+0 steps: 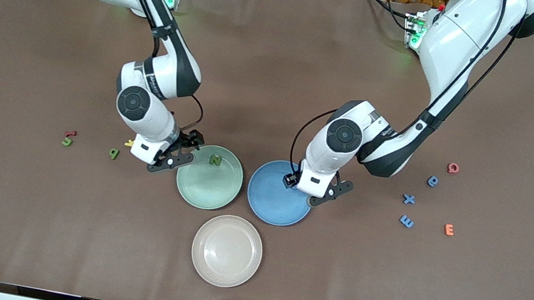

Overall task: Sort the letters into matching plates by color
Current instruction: 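Release letters onto plates and return both grippers to the letter clusters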

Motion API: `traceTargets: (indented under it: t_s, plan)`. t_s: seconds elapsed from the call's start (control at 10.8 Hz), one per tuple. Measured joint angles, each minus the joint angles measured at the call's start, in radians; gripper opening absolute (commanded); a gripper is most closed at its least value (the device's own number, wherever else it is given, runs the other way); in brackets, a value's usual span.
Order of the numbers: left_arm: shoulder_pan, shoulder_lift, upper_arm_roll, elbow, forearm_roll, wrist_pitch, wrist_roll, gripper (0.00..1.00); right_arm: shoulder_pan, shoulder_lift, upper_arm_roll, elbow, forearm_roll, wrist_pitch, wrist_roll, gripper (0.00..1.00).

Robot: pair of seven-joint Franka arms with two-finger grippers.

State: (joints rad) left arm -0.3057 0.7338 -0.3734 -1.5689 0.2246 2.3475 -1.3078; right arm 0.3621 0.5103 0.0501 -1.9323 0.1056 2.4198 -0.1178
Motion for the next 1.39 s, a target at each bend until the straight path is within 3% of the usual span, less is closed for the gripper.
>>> traceTargets:
  t_s: [0.56, 1.39]
  plan:
    - [0.093, -0.017, 0.01, -0.017, 0.017, -0.09, 0.295, 1.0, -0.098, -0.151, -0.001, -0.23, -0.072, -0.001, -0.275, 1.0]
    - [0.269, -0.226, 0.008, -0.348, 0.033, -0.024, 0.66, 1.0, -0.189, -0.267, -0.001, -0.441, -0.301, 0.017, -0.341, 1.0]
